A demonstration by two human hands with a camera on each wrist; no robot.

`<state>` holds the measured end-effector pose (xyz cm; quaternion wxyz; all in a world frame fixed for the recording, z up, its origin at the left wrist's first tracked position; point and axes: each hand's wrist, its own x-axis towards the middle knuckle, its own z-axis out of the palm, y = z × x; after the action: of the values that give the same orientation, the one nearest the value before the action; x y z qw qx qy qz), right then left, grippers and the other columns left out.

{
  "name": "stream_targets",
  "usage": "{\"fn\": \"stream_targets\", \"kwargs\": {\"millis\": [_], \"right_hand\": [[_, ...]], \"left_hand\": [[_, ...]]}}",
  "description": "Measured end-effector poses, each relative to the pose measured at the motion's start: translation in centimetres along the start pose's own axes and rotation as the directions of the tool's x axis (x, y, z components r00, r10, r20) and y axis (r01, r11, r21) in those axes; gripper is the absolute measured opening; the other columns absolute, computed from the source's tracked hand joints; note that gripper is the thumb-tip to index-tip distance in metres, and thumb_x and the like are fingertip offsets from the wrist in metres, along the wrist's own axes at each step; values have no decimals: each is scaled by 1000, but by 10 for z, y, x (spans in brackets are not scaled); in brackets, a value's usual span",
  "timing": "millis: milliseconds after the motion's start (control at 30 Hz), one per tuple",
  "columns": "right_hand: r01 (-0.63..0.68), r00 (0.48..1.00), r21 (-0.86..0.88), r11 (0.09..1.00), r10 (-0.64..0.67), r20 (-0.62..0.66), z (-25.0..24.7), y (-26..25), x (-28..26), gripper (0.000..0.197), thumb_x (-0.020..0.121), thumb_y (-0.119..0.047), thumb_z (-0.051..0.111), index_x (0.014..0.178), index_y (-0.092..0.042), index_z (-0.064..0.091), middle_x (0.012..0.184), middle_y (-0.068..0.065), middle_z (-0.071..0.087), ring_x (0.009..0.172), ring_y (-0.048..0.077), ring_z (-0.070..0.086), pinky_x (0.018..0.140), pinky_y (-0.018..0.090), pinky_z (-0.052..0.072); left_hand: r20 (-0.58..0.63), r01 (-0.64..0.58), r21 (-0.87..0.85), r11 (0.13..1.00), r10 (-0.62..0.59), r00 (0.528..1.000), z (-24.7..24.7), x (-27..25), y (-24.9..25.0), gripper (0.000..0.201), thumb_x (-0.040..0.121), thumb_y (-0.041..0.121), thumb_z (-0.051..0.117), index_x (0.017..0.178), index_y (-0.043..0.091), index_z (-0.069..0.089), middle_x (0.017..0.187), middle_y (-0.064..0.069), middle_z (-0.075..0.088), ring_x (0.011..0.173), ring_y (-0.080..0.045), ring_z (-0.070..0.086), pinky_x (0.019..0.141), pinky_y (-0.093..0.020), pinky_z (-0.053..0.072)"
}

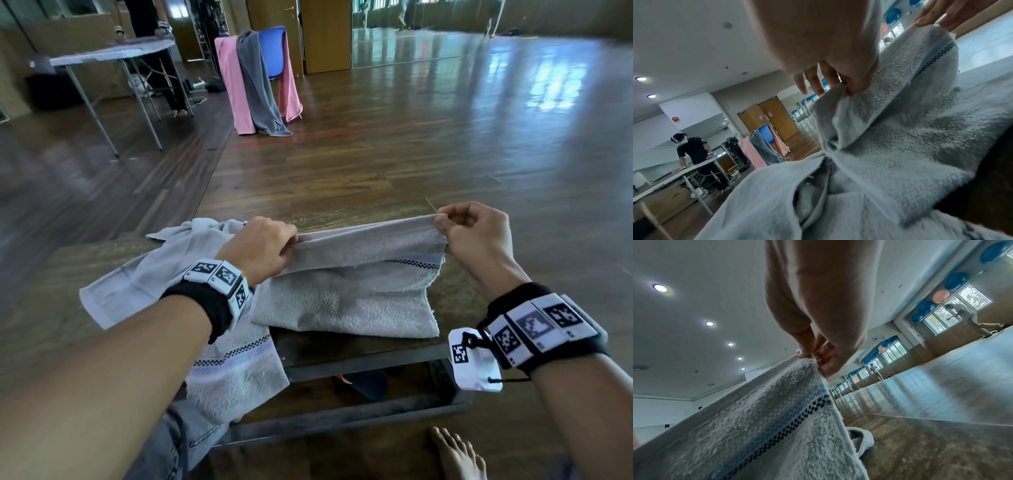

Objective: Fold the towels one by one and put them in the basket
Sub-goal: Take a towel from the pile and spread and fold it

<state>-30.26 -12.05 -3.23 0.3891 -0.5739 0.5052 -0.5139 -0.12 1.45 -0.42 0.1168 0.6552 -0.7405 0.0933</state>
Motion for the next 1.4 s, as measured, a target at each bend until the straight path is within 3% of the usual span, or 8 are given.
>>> {"fn": "stream_targets", "kwargs": {"millis": [167, 300, 500, 700, 900, 1067, 1233, 1400], "right_hand": [[-14, 1000, -10, 1000, 14, -19, -3, 3, 2, 12, 87, -13, 78, 82, -23, 73, 89, 4, 74, 93, 27, 73, 82, 48, 62], [-22, 1000, -19, 1000, 22, -20, -8, 5, 4, 13, 87, -13, 79, 81, -24, 73, 89, 3, 74, 94, 28, 73, 83, 49, 62], [-7, 1000, -5, 1000, 7, -20, -8, 3, 6, 14, 87, -13, 78, 81, -25, 73, 88, 2, 74, 94, 29, 73, 83, 49, 62], [-8, 1000, -41, 999, 7, -25, -10, 5, 7, 14, 88, -13, 77, 82, -25, 73, 90, 4, 74, 96, 30, 72, 84, 49, 61], [-32, 999, -54, 998, 31, -21, -9, 8, 5, 15, 89, -11, 77, 84, -25, 73, 91, 3, 73, 96, 29, 73, 84, 48, 62], [-35, 999, -87, 996, 36, 9, -8, 8, 5, 15, 90, -11, 76, 85, -25, 72, 89, 2, 73, 97, 31, 73, 85, 50, 61], [8, 998, -159, 987, 1, 60, -11, 9, 10, 13, 88, -14, 77, 84, -26, 73, 87, -1, 74, 73, 10, 66, 72, 26, 54], [30, 999, -171, 985, -23, 40, -6, -17, 40, 4, 90, -12, 74, 87, -16, 74, 71, -2, 68, 50, 1, 59, 54, 16, 48]], "left_hand": [[-29, 14, -81, 997, -16, 999, -5, -7, -3, 17, 88, 6, 52, 101, 17, 50, 85, -3, 65, 76, -25, 59, 69, -38, 45], [-48, 76, -19, 997, -77, 996, -7, -11, -9, 8, 101, 17, 40, 107, 22, 38, 71, -4, 66, 62, -29, 61, 57, -36, 38], [16, 51, 2, 999, -51, 999, -18, -15, -18, 17, 99, 11, 39, 113, 12, 48, 88, -9, 68, 71, -32, 63, 61, -41, 50], [118, 3, -202, 979, 21, 993, -33, -17, -15, 34, 98, 43, 49, 105, 9, 50, 84, -6, 64, 72, -25, 60, 65, -38, 49], [6, 45, -298, 953, -45, 999, -33, -22, -25, 21, 85, 23, 77, 91, 9, 63, 70, 9, 59, 63, -7, 53, 62, -23, 41], [-32, 56, -314, 948, -70, 997, -30, -24, -29, 9, 92, 12, 68, 94, 6, 75, 67, 8, 63, 61, -11, 61, 65, -27, 48], [-7, 86, -290, 953, -92, 996, -27, -22, -38, 13, 96, 8, 61, 98, 5, 73, 74, 3, 66, 64, -5, 57, 68, -22, 47], [-30, 129, -174, 976, -136, 990, -54, 11, -47, 15, 99, 12, 56, 101, 3, 67, 84, -11, 69, 73, -27, 63, 74, -47, 53]]}}
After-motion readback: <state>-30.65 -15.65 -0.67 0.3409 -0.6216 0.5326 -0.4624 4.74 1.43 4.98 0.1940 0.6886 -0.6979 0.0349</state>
